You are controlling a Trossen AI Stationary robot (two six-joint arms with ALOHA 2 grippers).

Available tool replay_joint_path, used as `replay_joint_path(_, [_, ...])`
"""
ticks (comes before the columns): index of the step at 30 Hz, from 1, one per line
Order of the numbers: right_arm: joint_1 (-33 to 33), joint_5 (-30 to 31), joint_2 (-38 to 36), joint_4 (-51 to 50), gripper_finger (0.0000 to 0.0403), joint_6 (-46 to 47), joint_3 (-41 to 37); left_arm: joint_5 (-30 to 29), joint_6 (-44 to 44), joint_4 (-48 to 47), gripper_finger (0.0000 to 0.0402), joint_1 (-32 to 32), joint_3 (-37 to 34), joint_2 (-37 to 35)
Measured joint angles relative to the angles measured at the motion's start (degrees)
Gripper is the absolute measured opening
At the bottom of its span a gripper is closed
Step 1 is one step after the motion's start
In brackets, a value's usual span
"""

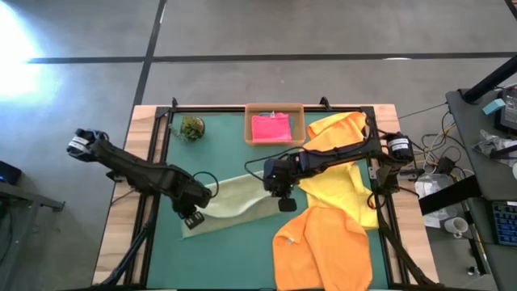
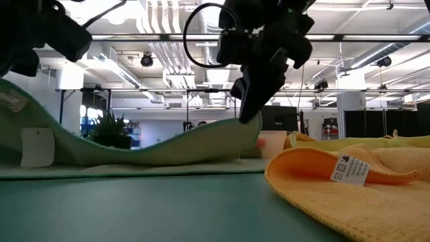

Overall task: Fold microfiber towels
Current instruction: Fold the green microfiber towel

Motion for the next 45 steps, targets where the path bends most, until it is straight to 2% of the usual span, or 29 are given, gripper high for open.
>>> replay_joint_path(6, [1.4,-0.1,0.0,-1.3,0.0008,1.0,-0.8,3.4,0.4,3.2,0.0,-0.7,0.0,2.8])
replay_joint_path(12, [1.8,-2.8,0.0,-1.1,0.0008,1.0,-2.5,6.9,2.0,3.4,0.0,-2.3,0.0,5.2])
replay_joint_path(17, [1.9,-3.0,0.0,0.3,0.0008,1.1,-3.5,7.0,2.3,3.3,0.0,-3.5,-0.3,6.4])
replay_joint_path(23, [2.3,-7.2,0.1,0.6,0.0008,2.4,-3.6,6.3,5.0,3.1,0.0,-3.4,-0.6,6.8])
replay_joint_path(31, [3.4,-7.3,0.1,1.1,0.0012,5.0,-3.6,5.8,5.1,2.8,0.0002,-3.4,-1.8,6.7])
replay_joint_path(34, [3.4,-7.2,0.1,1.4,0.0028,5.6,-3.6,5.7,5.1,2.8,0.0019,-3.4,-2.1,6.7])
replay_joint_path(41, [3.3,-6.9,0.1,2.0,0.0091,7.2,-3.6,5.6,5.1,2.8,0.0095,-3.4,-2.1,6.7])
replay_joint_path(45, [3.0,-6.9,0.1,1.8,0.0113,9.0,-2.9,6.1,6.8,0.5,0.0126,-3.4,-1.7,6.3])
